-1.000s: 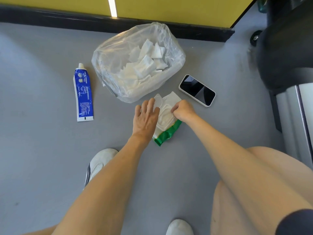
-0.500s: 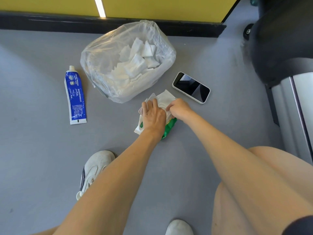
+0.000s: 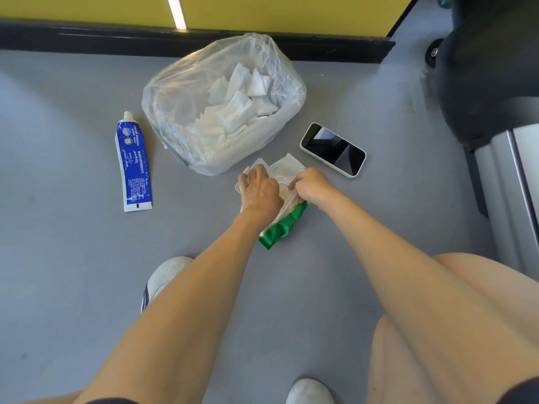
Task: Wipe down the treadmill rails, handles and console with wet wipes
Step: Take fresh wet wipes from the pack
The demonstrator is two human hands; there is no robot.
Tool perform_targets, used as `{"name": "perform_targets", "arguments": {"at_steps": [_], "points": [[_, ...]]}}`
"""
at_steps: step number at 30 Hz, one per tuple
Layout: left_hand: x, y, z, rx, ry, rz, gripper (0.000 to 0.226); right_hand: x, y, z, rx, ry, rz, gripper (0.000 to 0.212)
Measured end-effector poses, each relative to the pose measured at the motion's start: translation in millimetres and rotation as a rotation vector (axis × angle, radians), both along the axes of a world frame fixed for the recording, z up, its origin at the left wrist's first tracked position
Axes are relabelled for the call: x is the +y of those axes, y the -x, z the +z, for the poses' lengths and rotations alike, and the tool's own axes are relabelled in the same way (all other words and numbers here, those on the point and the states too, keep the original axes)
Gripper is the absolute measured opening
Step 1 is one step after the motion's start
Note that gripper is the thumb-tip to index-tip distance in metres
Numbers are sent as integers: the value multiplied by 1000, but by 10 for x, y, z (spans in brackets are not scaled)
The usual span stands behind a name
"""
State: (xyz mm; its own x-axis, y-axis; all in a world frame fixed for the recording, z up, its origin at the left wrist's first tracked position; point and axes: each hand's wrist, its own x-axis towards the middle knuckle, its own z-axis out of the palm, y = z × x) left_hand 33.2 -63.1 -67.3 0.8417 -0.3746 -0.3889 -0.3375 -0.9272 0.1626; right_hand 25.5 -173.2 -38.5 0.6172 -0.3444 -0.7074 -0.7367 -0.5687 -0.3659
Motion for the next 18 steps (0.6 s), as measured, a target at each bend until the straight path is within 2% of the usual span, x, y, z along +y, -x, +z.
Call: {"name": "perform_targets", "arguments": {"at_steps": [11, 18], "points": [[31, -210, 60, 253, 124, 117, 34, -12, 5, 5, -1, -17, -25, 34], [-15, -108, -9, 138, 29, 6, 44, -1, -8, -11, 5, 13, -10, 35]]}}
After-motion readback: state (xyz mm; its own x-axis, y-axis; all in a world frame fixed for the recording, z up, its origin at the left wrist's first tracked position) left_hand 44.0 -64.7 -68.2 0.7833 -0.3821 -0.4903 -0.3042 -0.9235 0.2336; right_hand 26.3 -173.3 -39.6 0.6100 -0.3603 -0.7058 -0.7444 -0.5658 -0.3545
